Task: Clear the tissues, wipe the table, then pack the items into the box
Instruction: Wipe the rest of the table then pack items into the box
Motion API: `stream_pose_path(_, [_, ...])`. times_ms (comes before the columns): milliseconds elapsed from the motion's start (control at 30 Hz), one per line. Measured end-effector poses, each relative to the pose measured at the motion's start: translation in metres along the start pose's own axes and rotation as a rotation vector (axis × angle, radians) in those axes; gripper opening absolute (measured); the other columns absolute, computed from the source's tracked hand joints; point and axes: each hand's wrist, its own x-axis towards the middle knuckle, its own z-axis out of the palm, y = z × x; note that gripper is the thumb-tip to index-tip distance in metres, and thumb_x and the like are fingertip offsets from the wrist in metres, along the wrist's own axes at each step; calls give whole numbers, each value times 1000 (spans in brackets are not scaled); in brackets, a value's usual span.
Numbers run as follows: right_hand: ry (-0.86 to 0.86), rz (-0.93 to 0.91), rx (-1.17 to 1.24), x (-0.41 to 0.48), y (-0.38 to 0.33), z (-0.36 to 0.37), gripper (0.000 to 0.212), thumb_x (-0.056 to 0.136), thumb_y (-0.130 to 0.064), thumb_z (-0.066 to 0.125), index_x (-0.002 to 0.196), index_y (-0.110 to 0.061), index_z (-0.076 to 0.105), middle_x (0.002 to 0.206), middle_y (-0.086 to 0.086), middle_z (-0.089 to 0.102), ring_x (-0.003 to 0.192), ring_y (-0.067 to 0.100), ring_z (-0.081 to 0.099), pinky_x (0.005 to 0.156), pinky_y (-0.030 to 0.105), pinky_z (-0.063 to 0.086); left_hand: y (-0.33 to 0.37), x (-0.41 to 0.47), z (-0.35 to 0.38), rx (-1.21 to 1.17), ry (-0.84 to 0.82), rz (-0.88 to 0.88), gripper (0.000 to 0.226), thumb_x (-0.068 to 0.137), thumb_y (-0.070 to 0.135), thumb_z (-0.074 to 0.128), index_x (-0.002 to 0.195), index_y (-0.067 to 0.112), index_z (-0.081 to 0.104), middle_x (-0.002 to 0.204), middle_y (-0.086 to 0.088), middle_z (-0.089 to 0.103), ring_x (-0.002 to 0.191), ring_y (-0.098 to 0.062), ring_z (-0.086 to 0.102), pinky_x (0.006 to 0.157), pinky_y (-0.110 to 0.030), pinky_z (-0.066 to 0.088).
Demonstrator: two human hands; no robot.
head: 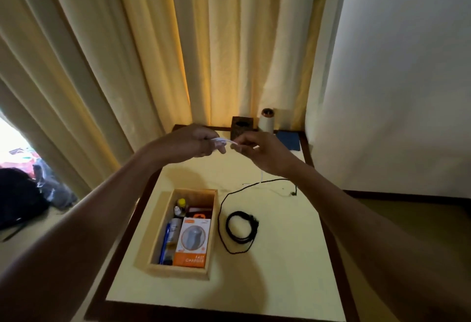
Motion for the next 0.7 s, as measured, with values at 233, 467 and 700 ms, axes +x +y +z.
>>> stream_pose_path(233, [-106,170,-246,-26,84,43,17,96,-36,64,96,-20,71,103,-3,61,99,15,58,92,42,51,-23,-15,13,-225,124,9,37,94,52,61,99,20,79,68,2,47,65,-13,42,74,-37,37])
stream_pose_path(467, [-342,373,-429,-63,143,83,31,95,-57,60,116,-34,65,130,-8,59,124,20,51,100,42,43,-48,-30,21,-227,261,-74,26,107,26,54,98,21,79,66,5,50,64,-10,43,66,-31,35])
stream_pose_path(700, [-57,474,180,-57,104,113,57,92,-34,72,143,-37,45,139,-11,55,128,10,54,99,28,43,-58,-38,34,-338,210,-86,29,108,28,51,99,20,78,70,2,49,64,-8,40,68,-33,34])
